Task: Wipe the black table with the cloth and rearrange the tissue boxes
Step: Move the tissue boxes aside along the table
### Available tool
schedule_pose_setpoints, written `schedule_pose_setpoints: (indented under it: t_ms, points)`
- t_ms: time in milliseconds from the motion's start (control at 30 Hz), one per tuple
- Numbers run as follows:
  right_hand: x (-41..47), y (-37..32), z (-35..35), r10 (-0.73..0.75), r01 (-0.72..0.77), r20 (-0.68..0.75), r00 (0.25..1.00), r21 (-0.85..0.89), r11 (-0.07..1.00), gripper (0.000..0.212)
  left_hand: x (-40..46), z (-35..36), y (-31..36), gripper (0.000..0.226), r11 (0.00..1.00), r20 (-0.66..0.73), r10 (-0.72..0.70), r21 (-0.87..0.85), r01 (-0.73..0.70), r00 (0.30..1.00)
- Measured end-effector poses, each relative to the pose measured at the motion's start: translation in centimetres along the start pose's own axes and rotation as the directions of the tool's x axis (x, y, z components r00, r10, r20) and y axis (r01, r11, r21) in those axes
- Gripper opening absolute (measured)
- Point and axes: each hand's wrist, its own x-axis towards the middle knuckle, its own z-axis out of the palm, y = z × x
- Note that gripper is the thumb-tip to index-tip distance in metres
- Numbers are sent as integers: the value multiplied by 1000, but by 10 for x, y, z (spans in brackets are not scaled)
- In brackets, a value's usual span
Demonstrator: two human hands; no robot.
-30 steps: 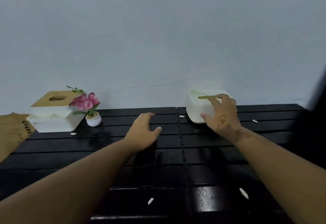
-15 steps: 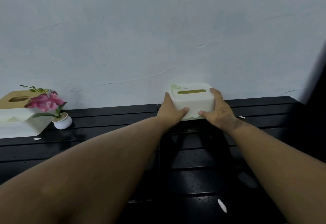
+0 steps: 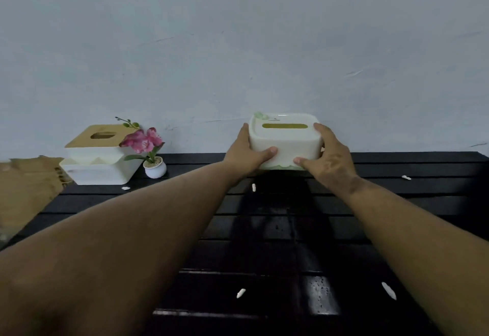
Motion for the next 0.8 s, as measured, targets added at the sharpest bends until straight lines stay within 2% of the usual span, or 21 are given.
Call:
schedule_pose_setpoints:
  t_ms: [200, 367, 533, 800]
  points:
    - [-10, -53, 74, -62, 59, 98, 993, 34, 998, 89, -20, -89, -43, 71, 995, -48, -86, -52, 83, 995]
    - [-13, -73, 130, -92, 94, 165, 982, -8, 996, 86, -24, -129, -86, 74, 990, -72, -130, -70, 125, 989]
    - [-10, -77, 161, -37, 55, 214, 976, -78, 995, 86, -13, -141, -112, 82, 990, -86, -139, -46, 135, 987]
    - [6, -78, 166, 17, 33, 238, 971, -202, 979, 95, 6, -131, -114, 79, 988, -173, -143, 37, 152, 975]
